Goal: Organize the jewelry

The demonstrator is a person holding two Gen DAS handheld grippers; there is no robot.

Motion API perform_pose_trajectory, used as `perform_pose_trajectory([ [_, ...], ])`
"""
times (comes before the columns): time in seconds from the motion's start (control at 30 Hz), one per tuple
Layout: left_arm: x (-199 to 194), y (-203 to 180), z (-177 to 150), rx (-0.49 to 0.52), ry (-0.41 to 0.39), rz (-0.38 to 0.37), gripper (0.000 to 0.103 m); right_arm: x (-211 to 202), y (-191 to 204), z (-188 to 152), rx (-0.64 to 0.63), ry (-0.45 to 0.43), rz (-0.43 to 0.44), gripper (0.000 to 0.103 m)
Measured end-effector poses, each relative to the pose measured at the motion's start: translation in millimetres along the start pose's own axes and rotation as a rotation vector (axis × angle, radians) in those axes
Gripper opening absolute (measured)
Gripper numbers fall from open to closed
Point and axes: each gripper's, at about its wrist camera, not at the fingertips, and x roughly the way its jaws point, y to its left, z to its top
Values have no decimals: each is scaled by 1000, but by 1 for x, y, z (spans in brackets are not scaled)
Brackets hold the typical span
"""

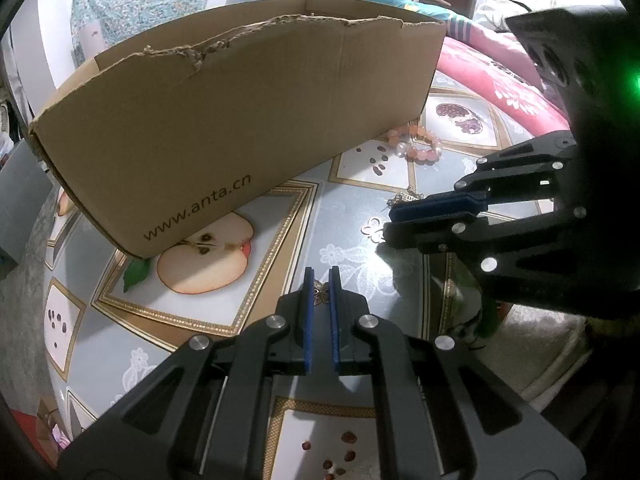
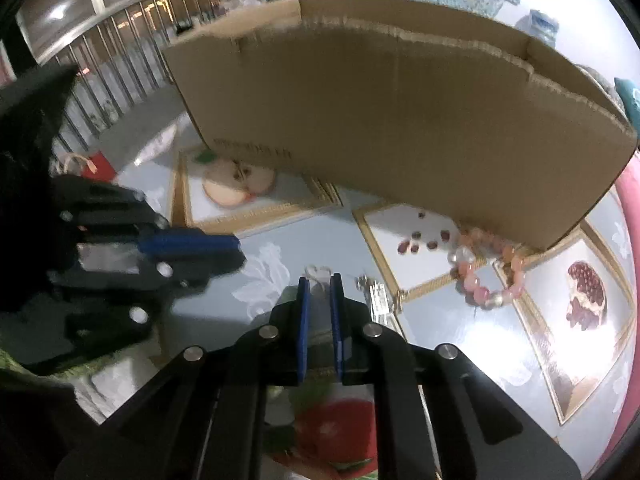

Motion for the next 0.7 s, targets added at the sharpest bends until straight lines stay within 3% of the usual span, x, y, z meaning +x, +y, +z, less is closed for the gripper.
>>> perform_pose_trajectory([
  [0.3,1,0,0,0,0,0,6,2,3,4,-30,22,-7,11],
  [0.4,1,0,0,1,0,0,6,4,5,6,-40,33,9,5],
  [0.7,0,0,0,1,0,1,6,6,6,7,-36,30,27,2],
])
